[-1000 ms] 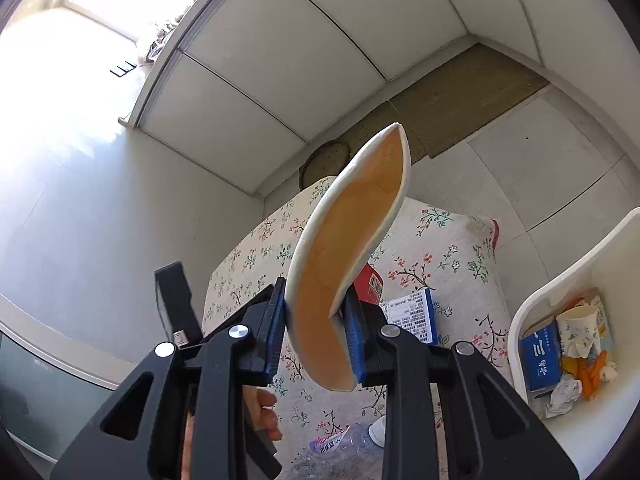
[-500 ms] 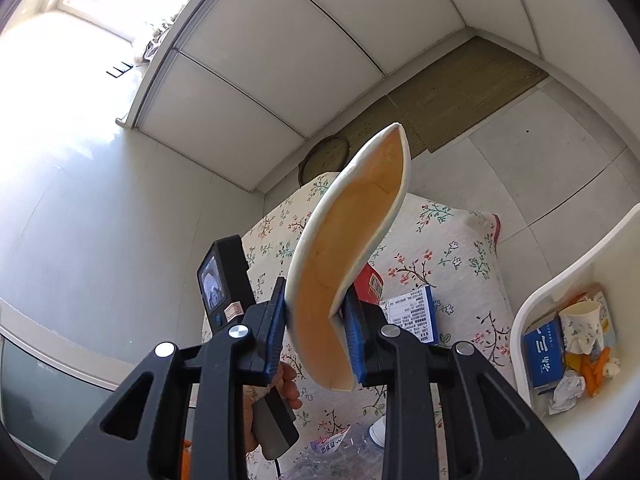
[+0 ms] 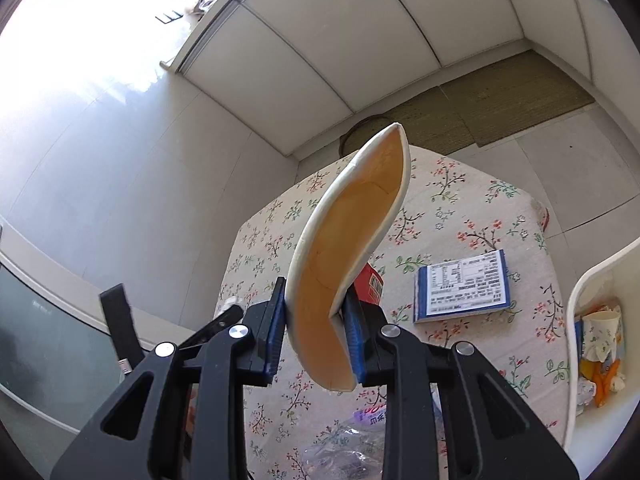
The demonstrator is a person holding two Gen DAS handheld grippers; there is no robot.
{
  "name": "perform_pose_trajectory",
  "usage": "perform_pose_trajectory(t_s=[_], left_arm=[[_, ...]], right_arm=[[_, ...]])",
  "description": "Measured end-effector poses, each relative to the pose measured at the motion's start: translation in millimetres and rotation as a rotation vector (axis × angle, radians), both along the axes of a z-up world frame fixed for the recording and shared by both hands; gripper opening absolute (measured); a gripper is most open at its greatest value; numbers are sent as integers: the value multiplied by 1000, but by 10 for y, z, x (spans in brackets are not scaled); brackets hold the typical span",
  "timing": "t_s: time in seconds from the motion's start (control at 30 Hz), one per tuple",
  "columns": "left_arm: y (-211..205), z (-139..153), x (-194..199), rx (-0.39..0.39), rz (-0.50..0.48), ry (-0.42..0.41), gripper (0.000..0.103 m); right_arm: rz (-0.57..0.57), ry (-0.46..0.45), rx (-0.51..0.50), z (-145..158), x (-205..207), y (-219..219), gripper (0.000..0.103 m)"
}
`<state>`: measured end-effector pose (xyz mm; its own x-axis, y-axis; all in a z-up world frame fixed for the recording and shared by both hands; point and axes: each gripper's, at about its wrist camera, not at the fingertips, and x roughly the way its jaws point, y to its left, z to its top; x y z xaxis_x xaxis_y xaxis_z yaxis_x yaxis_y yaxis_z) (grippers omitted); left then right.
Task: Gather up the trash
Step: 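Grasp the crumpled tissue with the left gripper while the right gripper holds the packet, then carry the packet and tissue over the white bin and open both grippers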
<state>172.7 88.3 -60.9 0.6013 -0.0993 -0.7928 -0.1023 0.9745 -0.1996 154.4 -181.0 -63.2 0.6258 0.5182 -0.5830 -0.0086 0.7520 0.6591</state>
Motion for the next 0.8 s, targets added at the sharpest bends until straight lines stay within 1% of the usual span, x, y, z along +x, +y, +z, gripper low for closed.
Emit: perform_pose_trajectory(t_s=[0.07,0.17,0.3,0.37,0.5,0.63,0.8], left_arm=[[62,189,-199,-29,19,-59,34],[67,358,-438,-45,23,-139,34],[19,498,-504,-108,-3,-197,34],[-25,567,-528,-119,-18,-225,34],[-174,640,-556,-117,-57,-259,34],[-319,682,-604,-108,-92,-280,34],[-401,703,-619,-95,-107,-313,34]], right_arm=[[26,-25,-29,53,-76,121,27],[51,-71,-81,154,-211,253,27],[64,-150,-160,309,-369,346,27],[64,-197,-203,383,-444,368,27],[64,-252,-267,467,-529,405,27],[68,-280,-294,522,-568,423,27],[60,-306,-320,577,-600,411,27]])
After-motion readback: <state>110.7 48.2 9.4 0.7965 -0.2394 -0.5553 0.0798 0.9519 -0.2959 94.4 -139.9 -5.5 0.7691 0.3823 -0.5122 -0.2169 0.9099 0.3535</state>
